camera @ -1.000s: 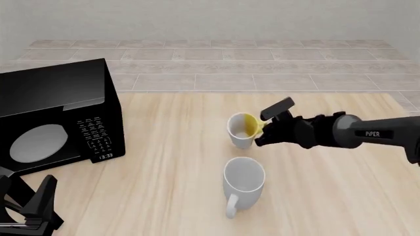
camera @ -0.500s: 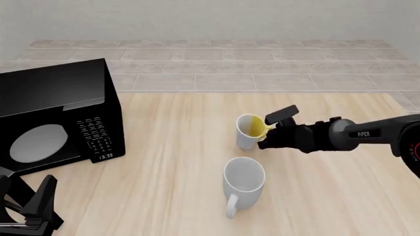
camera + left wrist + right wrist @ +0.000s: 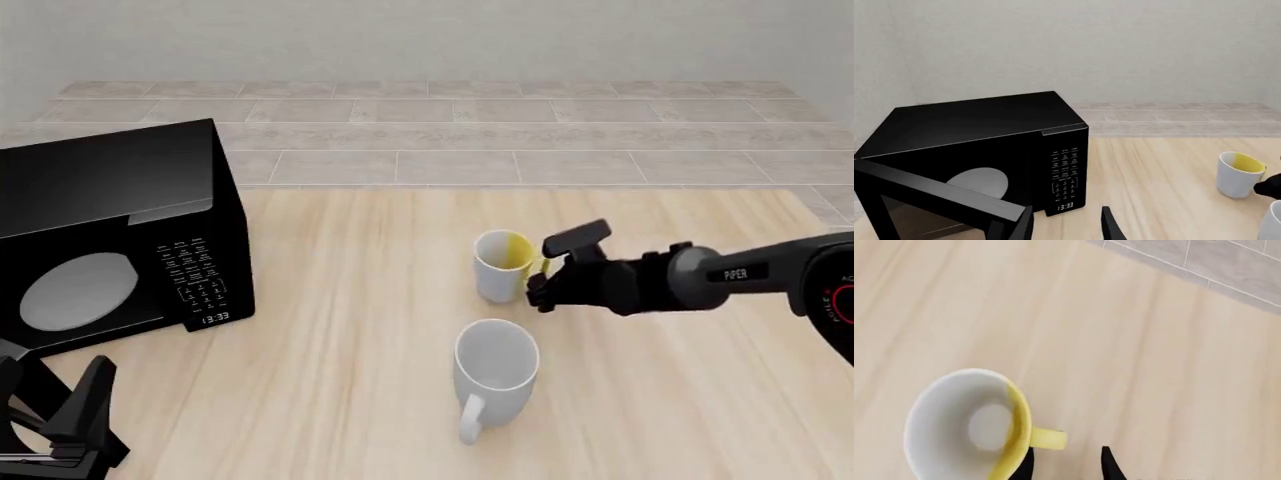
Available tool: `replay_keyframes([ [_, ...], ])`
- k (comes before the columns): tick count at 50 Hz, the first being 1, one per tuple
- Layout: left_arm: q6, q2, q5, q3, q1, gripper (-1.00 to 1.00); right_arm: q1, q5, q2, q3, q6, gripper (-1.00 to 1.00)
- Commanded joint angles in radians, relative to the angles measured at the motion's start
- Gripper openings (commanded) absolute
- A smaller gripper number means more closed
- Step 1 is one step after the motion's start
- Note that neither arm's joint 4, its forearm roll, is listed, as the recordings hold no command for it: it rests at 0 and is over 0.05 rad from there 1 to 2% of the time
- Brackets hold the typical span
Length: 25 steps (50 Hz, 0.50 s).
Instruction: Put the yellow and white mug to the front of the white mug.
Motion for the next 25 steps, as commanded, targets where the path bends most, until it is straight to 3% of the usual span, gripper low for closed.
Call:
replay_keyframes([
  [1,0.0,0.0,0.0,0.0,0.0,1.0,0.006,-0.01,0.0,0.036,0.008,1.0],
  [14,0.0,0.0,0.0,0.0,0.0,1.0,0.004,-0.054,-0.028,0.105,0.011,1.0],
  [25,0.0,0.0,0.0,0.0,0.0,1.0,-0.012,-0.076,-0.141,0.206,-0.003,1.0],
])
